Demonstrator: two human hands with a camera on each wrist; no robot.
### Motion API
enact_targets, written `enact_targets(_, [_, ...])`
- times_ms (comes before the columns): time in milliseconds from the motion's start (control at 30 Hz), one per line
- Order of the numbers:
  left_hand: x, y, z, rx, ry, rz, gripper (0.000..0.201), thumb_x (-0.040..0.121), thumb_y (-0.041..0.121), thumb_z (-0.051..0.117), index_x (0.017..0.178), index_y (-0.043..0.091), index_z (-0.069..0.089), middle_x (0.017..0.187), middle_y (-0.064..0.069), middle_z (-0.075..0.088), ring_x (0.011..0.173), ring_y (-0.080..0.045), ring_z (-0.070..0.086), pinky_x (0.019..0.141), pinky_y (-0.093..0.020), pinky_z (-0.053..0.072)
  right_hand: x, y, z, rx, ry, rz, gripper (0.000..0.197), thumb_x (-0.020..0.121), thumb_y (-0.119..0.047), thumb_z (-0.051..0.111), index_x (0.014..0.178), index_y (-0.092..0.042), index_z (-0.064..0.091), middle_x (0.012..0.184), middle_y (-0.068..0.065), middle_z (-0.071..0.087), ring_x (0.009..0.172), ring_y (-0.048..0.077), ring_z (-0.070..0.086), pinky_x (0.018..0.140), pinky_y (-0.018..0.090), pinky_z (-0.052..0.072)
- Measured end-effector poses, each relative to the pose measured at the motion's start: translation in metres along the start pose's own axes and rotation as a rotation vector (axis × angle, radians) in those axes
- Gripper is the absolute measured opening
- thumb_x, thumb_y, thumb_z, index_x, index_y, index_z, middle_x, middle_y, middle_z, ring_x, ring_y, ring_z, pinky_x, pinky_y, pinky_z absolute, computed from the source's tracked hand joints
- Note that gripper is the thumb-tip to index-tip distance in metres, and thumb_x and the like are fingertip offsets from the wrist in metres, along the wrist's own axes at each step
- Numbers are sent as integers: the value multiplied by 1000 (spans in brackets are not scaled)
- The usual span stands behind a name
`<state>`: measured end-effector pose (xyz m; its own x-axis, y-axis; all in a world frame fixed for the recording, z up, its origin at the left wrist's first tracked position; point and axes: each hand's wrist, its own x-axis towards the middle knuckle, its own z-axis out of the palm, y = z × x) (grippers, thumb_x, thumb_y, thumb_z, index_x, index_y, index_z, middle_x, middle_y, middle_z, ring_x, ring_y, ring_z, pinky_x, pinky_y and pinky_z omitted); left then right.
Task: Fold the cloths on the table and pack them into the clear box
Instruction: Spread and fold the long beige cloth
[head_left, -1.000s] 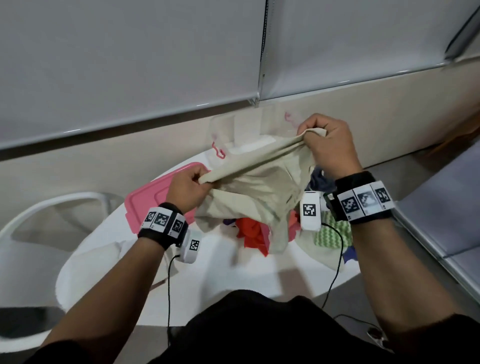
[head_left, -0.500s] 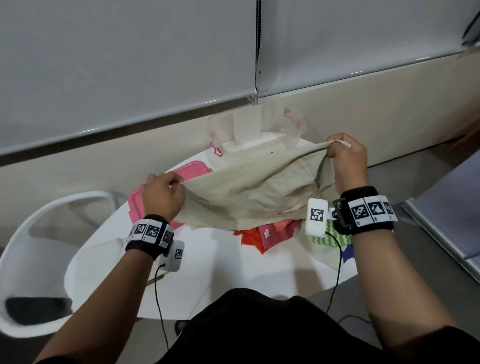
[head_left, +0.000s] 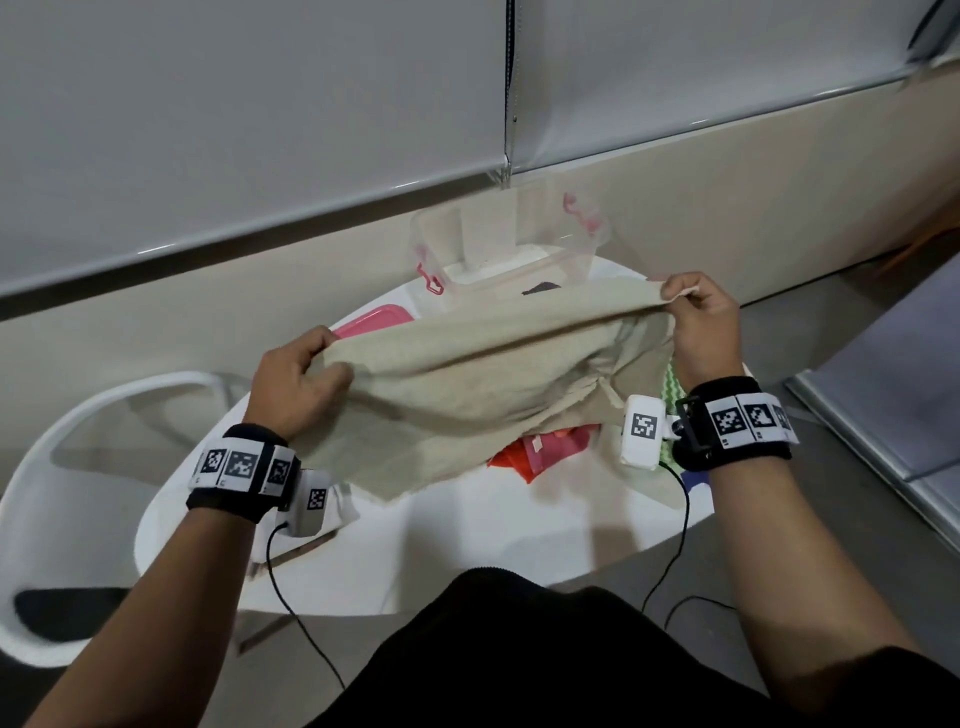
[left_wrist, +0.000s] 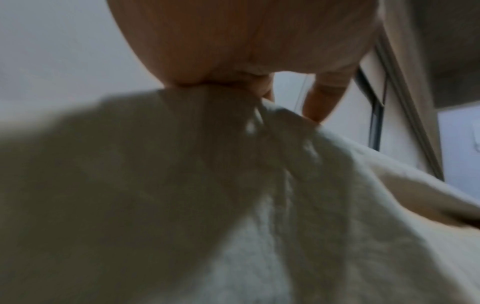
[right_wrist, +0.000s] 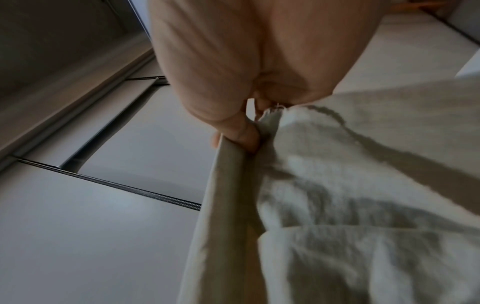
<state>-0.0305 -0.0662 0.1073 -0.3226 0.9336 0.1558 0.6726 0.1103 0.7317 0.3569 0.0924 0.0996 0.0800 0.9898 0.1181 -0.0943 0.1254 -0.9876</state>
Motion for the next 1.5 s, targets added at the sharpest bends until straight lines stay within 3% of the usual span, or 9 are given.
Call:
enact_targets(200, [-24,-27,-12,167,-242,10,24,61,44,59,78,27,62,71,7,63,71,-12,60,65,-29,43,-27,13,-8,-24,26,79,38,76,6,53,58,-25,63,103,15,70,107,30,65,100,41,47])
enact_targets(333, [-49,-44,-29,242,-307,-49,21,73,27,75,68,13,61,70,1,61,70,-6,52,65,-24,37,-49,20,-19,-108,83,150,28,67,-3,53,55,-26,63,74,-7,67,85,22,56,83,36,42])
enact_targets(433, [-67,-63,-38,102,-328,-109,26,76,14,73,62,7,53,66,-2,60,64,-6,52,61,-14,36,-77,14,-29,-170,117,193,31,66,-2,49,53,-27,62,63,-13,60,71,15,50,70,30,40])
enact_targets(633, [-72,-63,-60,-328,-421,-108,22,63,12,64,58,10,42,49,5,43,48,-8,35,46,-24,28,-121,-17,-38,-183,126,225,59,77,19,37,45,-25,59,59,-16,62,58,1,56,56,15,42])
enact_targets(767, [-54,-67,-57,-367,-277,-142,34,82,-11,63,70,15,44,46,11,48,37,-2,31,36,-15,24,-110,-24,-48,-170,228,208,43,82,22,39,62,-14,52,51,-19,61,54,-9,57,58,8,45])
enact_targets(933, [-29,-95,-18,62,-272,-218,15,87,21,71,97,25,61,80,11,65,70,-15,59,63,-26,42,-68,38,-63,-487,212,328,50,84,2,57,50,-32,68,62,-15,63,72,10,61,67,18,50])
enact_targets(1133, [-24,-124,36,278,-199,-318,10,88,21,67,97,15,68,90,-12,71,83,-32,64,75,-35,52,-64,96,-58,-657,114,533,34,85,3,49,74,-15,75,82,10,70,63,25,60,46,22,49])
enact_targets(1300, [-27,-136,51,354,-100,-399,15,89,27,66,102,20,69,99,-11,72,94,-38,64,81,-40,50,-54,116,-62,-635,97,629,21,81,-10,64,72,-23,78,87,2,74,83,29,68,77,39,59])
enact_targets(1500, [-31,-132,46,217,-35,-392,13,89,15,63,100,14,71,91,-6,68,84,-23,58,75,-26,39,-50,110,-61,-570,122,631,32,73,-4,57,69,-29,78,83,-7,73,87,23,64,76,33,54])
